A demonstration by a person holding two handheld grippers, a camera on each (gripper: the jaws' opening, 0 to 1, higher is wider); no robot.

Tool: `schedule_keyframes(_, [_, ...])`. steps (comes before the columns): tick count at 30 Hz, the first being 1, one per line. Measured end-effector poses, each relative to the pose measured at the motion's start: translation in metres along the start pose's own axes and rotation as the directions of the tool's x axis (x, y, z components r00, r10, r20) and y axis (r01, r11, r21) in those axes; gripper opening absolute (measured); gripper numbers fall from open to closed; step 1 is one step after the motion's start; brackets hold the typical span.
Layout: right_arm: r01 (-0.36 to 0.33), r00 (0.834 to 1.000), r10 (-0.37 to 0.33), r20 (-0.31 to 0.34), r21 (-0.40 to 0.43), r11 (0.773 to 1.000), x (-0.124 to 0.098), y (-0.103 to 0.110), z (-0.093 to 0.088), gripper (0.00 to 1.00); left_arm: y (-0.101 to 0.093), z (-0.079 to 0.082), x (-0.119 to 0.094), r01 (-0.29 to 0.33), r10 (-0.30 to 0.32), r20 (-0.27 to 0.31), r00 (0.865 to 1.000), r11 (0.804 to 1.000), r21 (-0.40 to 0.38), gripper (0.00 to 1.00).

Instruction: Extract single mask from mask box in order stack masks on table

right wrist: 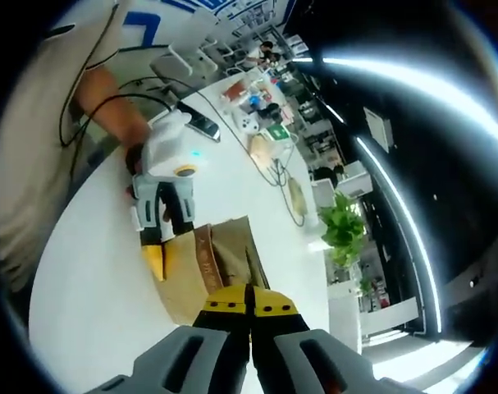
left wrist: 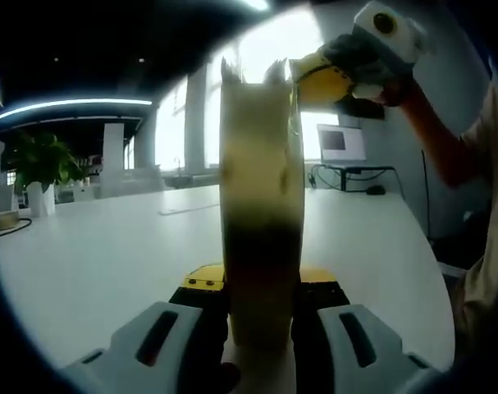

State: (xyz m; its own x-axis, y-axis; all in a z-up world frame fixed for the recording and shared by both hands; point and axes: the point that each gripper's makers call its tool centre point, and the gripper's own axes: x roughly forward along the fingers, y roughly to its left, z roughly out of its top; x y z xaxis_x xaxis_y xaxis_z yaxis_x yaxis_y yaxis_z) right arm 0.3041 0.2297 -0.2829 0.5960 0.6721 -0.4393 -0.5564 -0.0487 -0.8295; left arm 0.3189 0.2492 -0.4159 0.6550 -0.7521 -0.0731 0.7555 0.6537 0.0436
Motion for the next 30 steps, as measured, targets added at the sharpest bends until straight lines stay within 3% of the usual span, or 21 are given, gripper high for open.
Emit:
schedule_keyframes(6, [0.095, 0.992, -0.101, 0.076, 0.073, 0.993, -0.015, -0.027, 0.016, 0.0, 0.001, 0.0, 0.0, -0.001, 0.001, -0.001, 1.0, 1.0, -0.002, 0.2])
schedule_keyframes(10, [0.104, 0.991, -0.109, 0.082, 0.061, 0.993, -0.023, -0.036, 0.019, 0.0, 0.001, 0.0, 0.0, -0.002, 0.002, -0.001, 1.0, 1.0, -0.001, 0.2])
schedule_keyframes(12, [0.063, 0.997, -0.064, 0.048, 0.018, 0.998, -0.02, -0.026, 0.013, 0.0, 0.001, 0.0, 0.0, -0.002, 0.002, -0.001, 1.0, 1.0, -0.001, 0.2])
schedule_keyframes(17, [0.018, 0.999, -0.019, 0.026, 0.048, 0.999, -0.012, -0.021, 0.004, 0.0, 0.002, 0.0, 0.0, -0.003, 0.003, -0.001, 1.0, 1.0, 0.0, 0.2])
schedule_keyframes(30, [-0.119, 0.993, 0.119, -0.016, -0.015, 0.993, 0.004, -0.003, 0.002, 0.06, 0.0, 0.0, 0.0, -0.002, 0.002, -0.002, 1.0, 1.0, 0.0, 0.2])
